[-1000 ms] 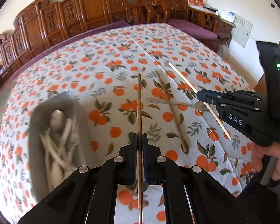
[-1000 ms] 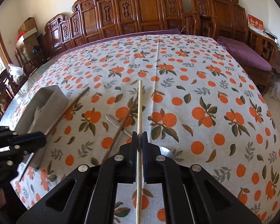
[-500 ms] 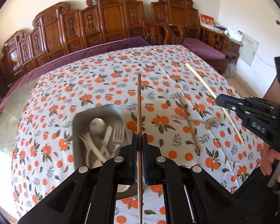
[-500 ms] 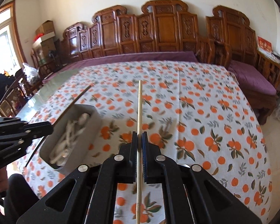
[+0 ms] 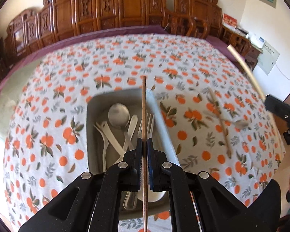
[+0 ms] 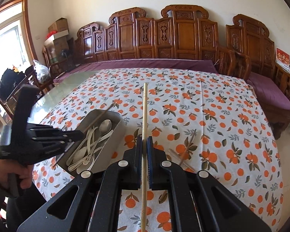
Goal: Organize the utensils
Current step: 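Lower the chopstick into the tray with the left gripper while the right gripper carries its chopstick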
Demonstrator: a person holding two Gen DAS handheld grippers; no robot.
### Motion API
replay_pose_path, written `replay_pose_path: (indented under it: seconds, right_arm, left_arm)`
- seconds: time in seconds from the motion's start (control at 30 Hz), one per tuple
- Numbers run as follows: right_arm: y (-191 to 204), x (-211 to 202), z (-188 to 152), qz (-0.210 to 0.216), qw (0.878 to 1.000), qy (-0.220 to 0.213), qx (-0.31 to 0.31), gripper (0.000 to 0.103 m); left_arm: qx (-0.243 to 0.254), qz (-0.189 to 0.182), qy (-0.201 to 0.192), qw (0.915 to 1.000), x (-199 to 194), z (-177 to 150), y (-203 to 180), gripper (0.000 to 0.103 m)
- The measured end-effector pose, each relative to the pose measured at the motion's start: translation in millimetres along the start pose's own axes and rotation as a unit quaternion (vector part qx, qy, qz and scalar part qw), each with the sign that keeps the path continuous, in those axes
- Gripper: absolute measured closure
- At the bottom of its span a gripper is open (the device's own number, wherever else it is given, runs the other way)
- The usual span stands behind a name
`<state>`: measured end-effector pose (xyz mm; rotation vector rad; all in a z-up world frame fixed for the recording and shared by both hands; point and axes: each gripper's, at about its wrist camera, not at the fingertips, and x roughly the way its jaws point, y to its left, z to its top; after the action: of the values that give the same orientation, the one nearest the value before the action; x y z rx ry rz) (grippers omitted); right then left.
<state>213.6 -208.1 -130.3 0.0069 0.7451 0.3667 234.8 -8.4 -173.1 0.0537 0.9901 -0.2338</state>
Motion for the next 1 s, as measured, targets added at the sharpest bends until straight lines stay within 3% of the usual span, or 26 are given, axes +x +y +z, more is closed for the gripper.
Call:
replay_pose_path:
  seconds: [0.2, 0.43, 0.77, 1.0]
  right_arm:
    - [3.0, 16.3, -2.7, 0.004, 1.0, 0.015, -0.006, 0.097]
    - [5.7, 26.0, -3.2, 0.011, 1.0, 0.024, -0.002, 0.097]
    - [39.8, 45.6, 2.9, 0.032, 0.999, 0.034, -0.011, 0.097]
    - [80.0, 63.7, 16.1, 0.056, 0.997, 0.04, -0.02, 0.097]
  left_arm:
    - [-0.019, -0.008, 0.03, 0.9993, 28.9, -2.5, 12.0, 0.099]
    - [-0.019, -0.009, 0.034, 0.9992, 35.5, 2.1, 10.5, 0.099]
    - [0.013, 0.016, -0.013, 0.9997, -24.4, -1.8, 26.2, 0.088]
    - [0.005, 0.028, -0.031, 0.9991, -58.9, -10.6, 56.8, 0.087]
